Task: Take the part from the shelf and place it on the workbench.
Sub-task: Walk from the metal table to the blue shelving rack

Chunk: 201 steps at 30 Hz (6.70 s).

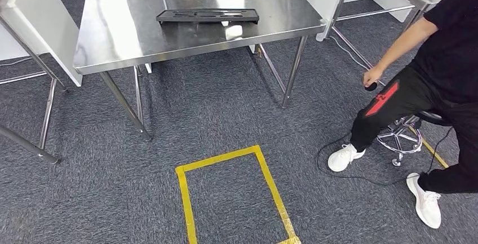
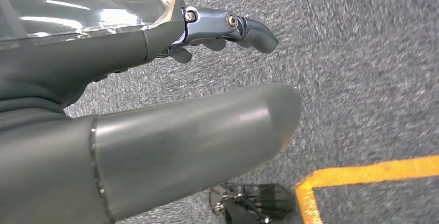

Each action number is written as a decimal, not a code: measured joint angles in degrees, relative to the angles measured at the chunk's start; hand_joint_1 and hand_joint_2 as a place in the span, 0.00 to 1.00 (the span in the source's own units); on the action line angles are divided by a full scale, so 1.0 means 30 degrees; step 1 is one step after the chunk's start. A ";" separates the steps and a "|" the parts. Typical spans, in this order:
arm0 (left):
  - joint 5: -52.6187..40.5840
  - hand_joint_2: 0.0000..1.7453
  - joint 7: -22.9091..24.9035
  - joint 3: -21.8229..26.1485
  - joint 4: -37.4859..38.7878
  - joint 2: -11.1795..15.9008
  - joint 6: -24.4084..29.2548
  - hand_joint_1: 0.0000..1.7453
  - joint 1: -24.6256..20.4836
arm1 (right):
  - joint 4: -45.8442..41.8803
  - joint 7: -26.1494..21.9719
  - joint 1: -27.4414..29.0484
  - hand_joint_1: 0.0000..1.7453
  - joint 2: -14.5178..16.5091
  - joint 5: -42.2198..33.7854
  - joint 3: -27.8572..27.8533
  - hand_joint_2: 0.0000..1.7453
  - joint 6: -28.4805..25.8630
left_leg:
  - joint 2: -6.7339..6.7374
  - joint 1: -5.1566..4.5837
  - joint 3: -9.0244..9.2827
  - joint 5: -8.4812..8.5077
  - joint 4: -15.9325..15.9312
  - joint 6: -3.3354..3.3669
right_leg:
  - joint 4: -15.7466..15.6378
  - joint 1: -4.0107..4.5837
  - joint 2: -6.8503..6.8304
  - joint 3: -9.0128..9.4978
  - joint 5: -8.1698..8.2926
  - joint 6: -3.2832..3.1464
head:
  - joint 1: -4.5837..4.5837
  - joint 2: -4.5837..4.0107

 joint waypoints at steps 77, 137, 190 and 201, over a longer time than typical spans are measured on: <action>-0.2814 0.00 0.0057 -0.1037 -0.0117 -0.0832 -0.0662 0.00 0.0100 | 0.0200 0.2204 0.0040 0.00 0.0741 0.0796 0.0916 0.00 0.0621 | -0.0973 0.0192 -0.1449 -0.3201 0.5603 -0.0843 | -0.5368 0.0007 0.1039 0.2381 0.2617 -0.0889 | 0.0013 0.0000; -0.1801 0.00 0.0914 -0.0058 -0.0102 -0.0293 0.0381 0.00 0.0302 | 0.0208 0.1404 0.0090 0.00 0.0725 0.3440 0.1004 0.00 0.0960 | -0.0903 0.0291 -0.1773 -0.3622 0.6092 -0.0728 | -0.4924 0.0078 0.0841 0.2022 0.2538 -0.0733 | -0.0038 0.0000; -0.2140 0.00 0.0510 -0.0066 -0.0082 -0.0350 -0.0022 0.00 0.0221 | 0.0208 0.1454 0.0001 0.00 0.0696 0.3726 0.0676 0.00 0.0800 | 0.1460 -0.0019 0.0163 -0.0537 0.0980 -0.0561 | -0.4937 0.0296 -0.1409 0.2209 0.2203 -0.0073 | 0.0098 0.0000; -0.2111 0.00 0.0404 -0.0067 -0.0066 -0.0424 -0.0018 0.00 0.0352 | 0.0208 0.1525 0.0053 0.00 0.0638 0.3788 0.0676 0.00 0.0843 | -0.1460 0.0371 -0.1006 -0.1341 0.3585 -0.0979 | -0.4965 0.0030 0.1504 0.2355 0.2517 -0.0865 | -0.0027 0.0000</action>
